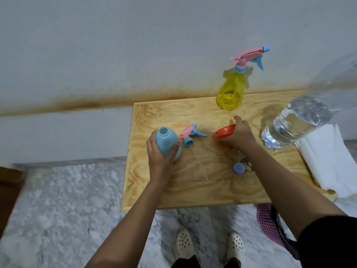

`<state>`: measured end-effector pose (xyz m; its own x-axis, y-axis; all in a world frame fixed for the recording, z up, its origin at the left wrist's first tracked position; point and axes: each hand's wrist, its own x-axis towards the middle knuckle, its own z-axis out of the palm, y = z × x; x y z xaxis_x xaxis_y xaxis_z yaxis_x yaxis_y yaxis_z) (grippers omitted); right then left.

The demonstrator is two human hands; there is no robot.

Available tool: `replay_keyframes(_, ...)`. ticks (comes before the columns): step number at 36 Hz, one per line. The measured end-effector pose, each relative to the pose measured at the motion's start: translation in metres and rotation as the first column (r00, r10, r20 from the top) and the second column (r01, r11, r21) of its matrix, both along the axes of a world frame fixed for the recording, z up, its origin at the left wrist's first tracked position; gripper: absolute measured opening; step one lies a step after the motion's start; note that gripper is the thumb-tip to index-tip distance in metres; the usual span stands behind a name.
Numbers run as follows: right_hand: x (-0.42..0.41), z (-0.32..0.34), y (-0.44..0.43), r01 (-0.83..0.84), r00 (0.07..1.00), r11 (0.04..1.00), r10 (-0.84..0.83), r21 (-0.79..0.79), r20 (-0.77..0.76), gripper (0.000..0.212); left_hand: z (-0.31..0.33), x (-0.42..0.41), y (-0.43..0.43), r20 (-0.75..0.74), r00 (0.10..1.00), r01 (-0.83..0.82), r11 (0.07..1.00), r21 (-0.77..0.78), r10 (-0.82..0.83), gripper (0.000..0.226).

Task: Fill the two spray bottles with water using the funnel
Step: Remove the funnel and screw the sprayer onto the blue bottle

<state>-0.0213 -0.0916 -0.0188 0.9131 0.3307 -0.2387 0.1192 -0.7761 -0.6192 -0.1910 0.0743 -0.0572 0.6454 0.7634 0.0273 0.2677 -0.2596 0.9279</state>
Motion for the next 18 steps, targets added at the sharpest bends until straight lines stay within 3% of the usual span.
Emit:
replay_keyframes(7, 0.004, 0.007, 0.003, -0.023, 0.996, 1.000, 0.022, -0.014, -0.086, 0.116, 0.004, -0.001, 0.003, -0.020, 0.998, 0.068, 0.997, 0.037, -0.067, 0.090)
replay_keyframes(10, 0.005, 0.014, 0.008, -0.031, 0.999, 0.997, 0.030, -0.072, -0.025, 0.118, 0.006, -0.004, 0.008, -0.027, 0.994, 0.105, 0.994, 0.033, -0.104, 0.088)
replay_keyframes(16, -0.016, 0.021, 0.042, -0.149, 0.940, 0.988, 0.131, 0.033, 0.316, 0.082, 0.006, -0.009, 0.018, -0.032, 0.993, 0.119, 0.990, 0.077, -0.117, 0.084)
replay_keyframes(18, -0.029, 0.015, 0.058, -0.241, 0.919, 0.971, 0.227, 0.001, 0.321, 0.070, 0.005, -0.012, 0.019, -0.021, 0.995, 0.097, 0.992, 0.083, -0.095, 0.084)
